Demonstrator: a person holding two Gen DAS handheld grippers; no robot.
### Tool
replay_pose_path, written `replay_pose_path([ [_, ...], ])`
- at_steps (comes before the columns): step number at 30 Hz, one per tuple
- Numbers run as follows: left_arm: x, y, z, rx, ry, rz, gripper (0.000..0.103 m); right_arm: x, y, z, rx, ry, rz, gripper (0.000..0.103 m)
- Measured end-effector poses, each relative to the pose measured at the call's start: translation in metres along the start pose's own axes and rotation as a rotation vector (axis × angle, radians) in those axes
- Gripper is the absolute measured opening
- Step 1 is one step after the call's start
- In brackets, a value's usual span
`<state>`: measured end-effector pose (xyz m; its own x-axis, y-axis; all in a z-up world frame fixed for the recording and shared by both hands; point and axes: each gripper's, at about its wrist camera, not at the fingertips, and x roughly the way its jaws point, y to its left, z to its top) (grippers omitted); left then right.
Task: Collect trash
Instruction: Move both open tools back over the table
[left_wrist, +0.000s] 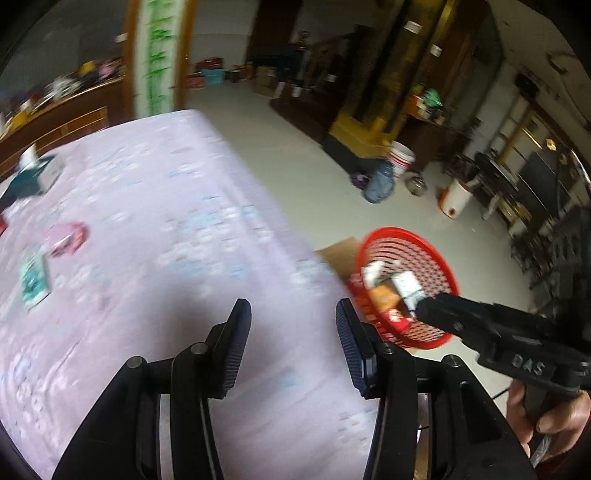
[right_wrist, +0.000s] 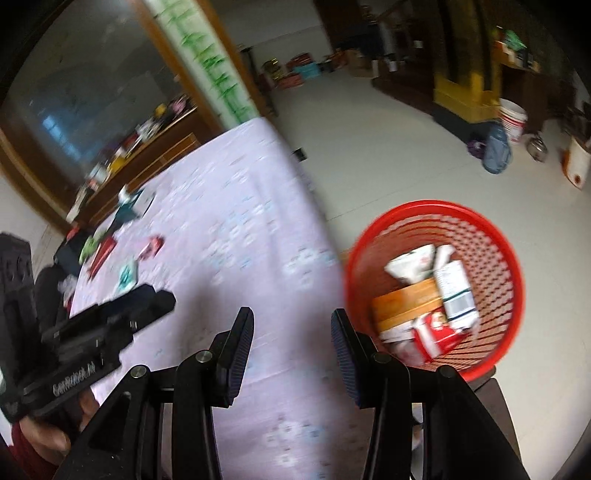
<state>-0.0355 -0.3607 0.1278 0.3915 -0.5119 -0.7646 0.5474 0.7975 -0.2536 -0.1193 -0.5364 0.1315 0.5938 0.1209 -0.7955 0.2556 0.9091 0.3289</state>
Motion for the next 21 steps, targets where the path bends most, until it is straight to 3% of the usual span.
replay_pose_path([
  [5, -0.02, 0.063, -0.011, -0.115, -0.009, 0.067, 0.051, 0.011, 0.042, -0.009, -0.063, 0.035, 0.031, 0.047],
  [7, -0.03, 0.096, -0.015, -0.174, -0.017, 0.123, 0.058, 0.014, 0.056, -0.013, -0.084, 0.045, 0.039, 0.047],
  [12, -0.047, 0.175, -0.013, -0.288, -0.047, 0.256, 0.064, 0.017, 0.082, -0.019, -0.114, 0.061, 0.042, 0.049],
  [16, -0.037, 0.244, -0.007, -0.406, -0.01, 0.359, 0.068, 0.013, 0.089, -0.024, -0.125, 0.065, 0.037, 0.049],
  [21, -0.002, 0.295, 0.003, -0.493, 0.064, 0.388, 0.068, 0.01, 0.086, -0.028, -0.112, 0.07, 0.007, 0.05],
])
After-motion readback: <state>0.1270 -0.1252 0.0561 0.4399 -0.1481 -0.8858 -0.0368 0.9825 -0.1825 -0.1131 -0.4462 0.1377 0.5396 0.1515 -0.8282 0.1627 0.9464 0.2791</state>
